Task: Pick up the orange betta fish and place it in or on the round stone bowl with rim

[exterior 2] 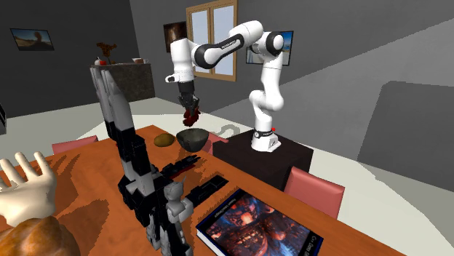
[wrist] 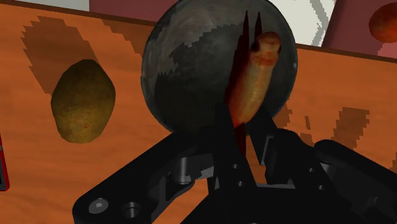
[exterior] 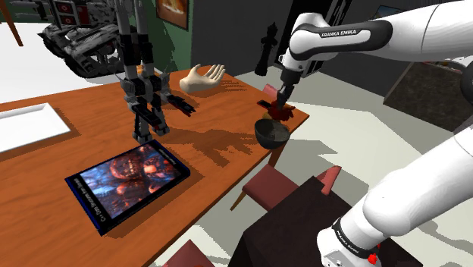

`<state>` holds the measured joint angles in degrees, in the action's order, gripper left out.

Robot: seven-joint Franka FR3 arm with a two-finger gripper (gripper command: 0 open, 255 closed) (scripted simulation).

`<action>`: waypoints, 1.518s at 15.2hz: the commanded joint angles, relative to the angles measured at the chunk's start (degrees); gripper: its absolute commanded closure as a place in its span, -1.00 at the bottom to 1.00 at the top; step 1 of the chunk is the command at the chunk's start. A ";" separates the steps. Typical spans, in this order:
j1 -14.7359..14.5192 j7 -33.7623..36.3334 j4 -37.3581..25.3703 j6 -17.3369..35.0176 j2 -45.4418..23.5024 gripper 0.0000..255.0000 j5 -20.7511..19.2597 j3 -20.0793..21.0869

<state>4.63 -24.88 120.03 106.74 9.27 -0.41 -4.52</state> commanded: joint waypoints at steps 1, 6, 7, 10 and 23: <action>-0.04 0.06 1.14 1.54 -0.37 1.00 0.04 0.04; -0.03 -0.01 4.01 5.38 -1.35 1.00 0.10 -0.01; -0.03 -0.03 4.55 6.16 -1.58 1.00 0.12 -0.02; -0.03 -0.08 6.10 8.47 -2.36 1.00 0.17 -0.05; -0.02 -0.09 6.25 8.71 -2.44 -1.00 0.18 -0.05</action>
<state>4.61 -24.97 126.28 115.44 6.83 -0.24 -4.57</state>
